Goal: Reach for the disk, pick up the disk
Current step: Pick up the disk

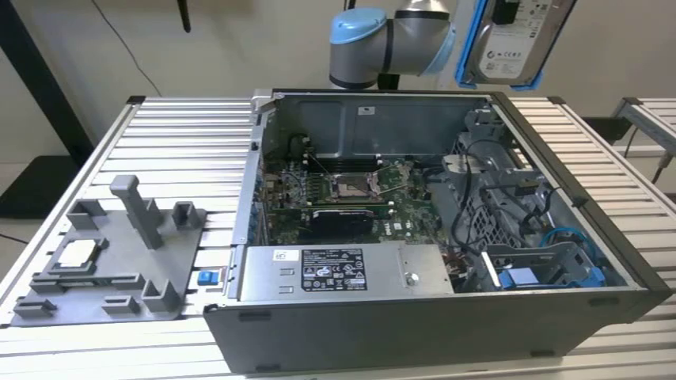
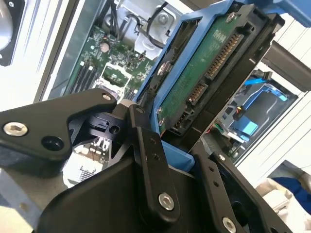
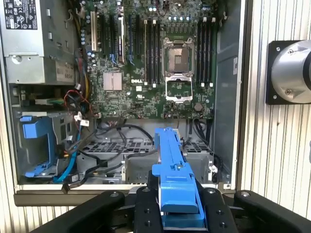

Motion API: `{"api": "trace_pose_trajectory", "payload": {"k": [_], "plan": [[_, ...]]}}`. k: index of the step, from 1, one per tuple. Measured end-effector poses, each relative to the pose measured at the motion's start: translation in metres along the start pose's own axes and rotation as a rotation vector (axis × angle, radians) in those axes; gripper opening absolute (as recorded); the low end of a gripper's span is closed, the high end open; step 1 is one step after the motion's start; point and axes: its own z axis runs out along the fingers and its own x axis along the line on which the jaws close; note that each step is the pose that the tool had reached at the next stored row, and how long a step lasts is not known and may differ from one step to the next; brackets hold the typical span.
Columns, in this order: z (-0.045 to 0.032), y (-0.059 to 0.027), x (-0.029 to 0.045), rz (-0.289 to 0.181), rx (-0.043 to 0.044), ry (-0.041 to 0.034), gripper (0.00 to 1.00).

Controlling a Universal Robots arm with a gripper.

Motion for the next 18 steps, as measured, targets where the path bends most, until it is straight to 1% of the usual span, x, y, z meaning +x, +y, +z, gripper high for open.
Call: {"api": "trace_pose_trajectory", "payload": {"k": [2, 5, 10, 15, 18], "plan": [[0.0005, 0.0042, 0.0019, 0.0, 0.0009, 0.0, 0.0], [0.0012, 0.0095, 0.0081, 0.0, 0.002, -0.0002, 0.0], [0.002, 0.0097, 0.022, 0.0, 0.0019, -0.0002, 0.0], [0.0032, 0.0095, 0.0334, 0.0, 0.0019, -0.0001, 0.0], [0.0038, 0.0094, 0.0386, 0.0, 0.0019, -0.0001, 0.0]]}}
